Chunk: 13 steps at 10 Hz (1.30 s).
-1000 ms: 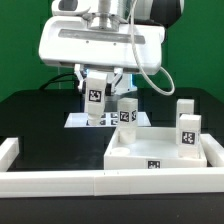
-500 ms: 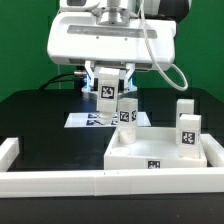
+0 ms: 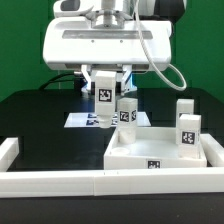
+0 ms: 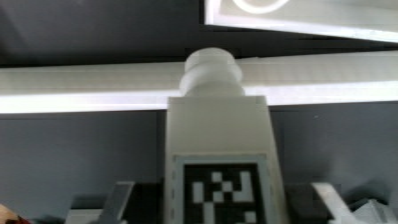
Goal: Assemble square table
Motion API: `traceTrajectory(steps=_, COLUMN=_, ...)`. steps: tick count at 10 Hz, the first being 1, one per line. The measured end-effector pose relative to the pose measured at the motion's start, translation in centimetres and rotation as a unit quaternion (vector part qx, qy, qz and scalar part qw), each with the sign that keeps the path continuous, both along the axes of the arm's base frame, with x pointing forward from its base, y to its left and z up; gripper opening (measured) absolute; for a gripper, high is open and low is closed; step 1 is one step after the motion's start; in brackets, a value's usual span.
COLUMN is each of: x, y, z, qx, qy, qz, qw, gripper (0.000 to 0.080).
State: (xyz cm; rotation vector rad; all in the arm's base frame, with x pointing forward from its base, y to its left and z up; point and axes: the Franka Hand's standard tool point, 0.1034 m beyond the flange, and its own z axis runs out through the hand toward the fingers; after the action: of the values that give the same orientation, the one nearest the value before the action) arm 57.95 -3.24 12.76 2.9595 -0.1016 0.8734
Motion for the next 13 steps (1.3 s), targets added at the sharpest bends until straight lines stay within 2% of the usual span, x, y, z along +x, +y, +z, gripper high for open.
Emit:
traceTrajectory(steps=4, x=-0.1, y=0.0, z=-0.3, qx=0.0, qy=0.002, qz=0.0, qw=1.0, gripper=0.0287)
traceTrajectory(steps=5, x=-0.5, y=-0.5, z=-0.8, qx=-0.001, qy=-0.002, qz=-0.005, qw=1.0, gripper=0.0287)
traceTrajectory(steps=7, x=-0.7, y=0.5, z=-1.7, qx=0.01, qy=0.003, qz=-0.003, qw=1.0, gripper=0.0287)
traceTrajectory(steps=10, x=-0.7, y=1.9, z=-2.7, qx=0.013, qy=0.006, qz=0.007, qw=1.0, gripper=0.0287)
traceTrajectory(steps=13, x=-0.7, y=2.1, z=-3.5, qx=0.013, qy=0.01, qz=0.009, qw=1.0, gripper=0.0287)
